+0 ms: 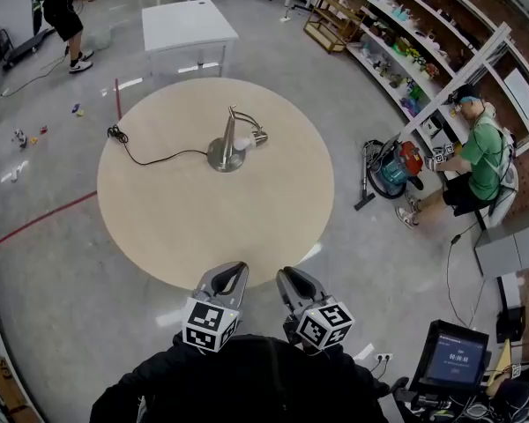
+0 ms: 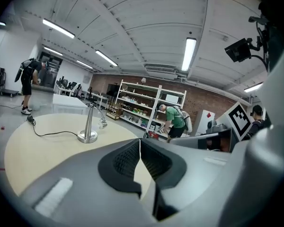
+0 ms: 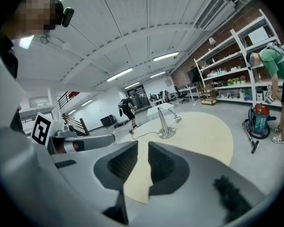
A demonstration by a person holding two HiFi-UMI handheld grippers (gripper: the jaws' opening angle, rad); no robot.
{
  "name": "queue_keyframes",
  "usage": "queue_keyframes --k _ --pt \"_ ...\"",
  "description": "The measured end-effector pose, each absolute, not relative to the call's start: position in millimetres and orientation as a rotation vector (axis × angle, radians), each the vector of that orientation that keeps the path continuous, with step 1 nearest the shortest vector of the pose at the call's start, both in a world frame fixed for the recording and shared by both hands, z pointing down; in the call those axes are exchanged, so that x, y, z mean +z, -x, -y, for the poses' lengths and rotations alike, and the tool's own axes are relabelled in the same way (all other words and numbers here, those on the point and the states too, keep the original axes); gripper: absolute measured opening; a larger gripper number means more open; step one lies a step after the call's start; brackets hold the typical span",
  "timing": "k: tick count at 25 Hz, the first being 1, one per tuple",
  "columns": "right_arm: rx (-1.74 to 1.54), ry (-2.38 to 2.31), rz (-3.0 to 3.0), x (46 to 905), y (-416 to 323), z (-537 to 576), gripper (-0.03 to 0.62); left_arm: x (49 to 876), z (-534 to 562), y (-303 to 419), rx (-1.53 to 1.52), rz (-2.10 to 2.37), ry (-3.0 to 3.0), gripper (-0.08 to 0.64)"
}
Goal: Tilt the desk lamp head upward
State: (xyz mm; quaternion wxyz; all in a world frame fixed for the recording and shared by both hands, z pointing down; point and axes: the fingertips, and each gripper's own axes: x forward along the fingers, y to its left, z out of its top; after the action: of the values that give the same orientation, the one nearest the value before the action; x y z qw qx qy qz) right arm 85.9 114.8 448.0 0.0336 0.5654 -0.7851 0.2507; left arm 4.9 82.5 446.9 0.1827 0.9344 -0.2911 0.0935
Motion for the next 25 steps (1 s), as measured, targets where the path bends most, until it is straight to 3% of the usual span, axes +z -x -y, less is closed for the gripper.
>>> queue_keyframes --k 25 --pt "0.719 -1.647 2.461 461 -46 -12 0.055 466 17 40 0.186 0.926 -2.589 0.012"
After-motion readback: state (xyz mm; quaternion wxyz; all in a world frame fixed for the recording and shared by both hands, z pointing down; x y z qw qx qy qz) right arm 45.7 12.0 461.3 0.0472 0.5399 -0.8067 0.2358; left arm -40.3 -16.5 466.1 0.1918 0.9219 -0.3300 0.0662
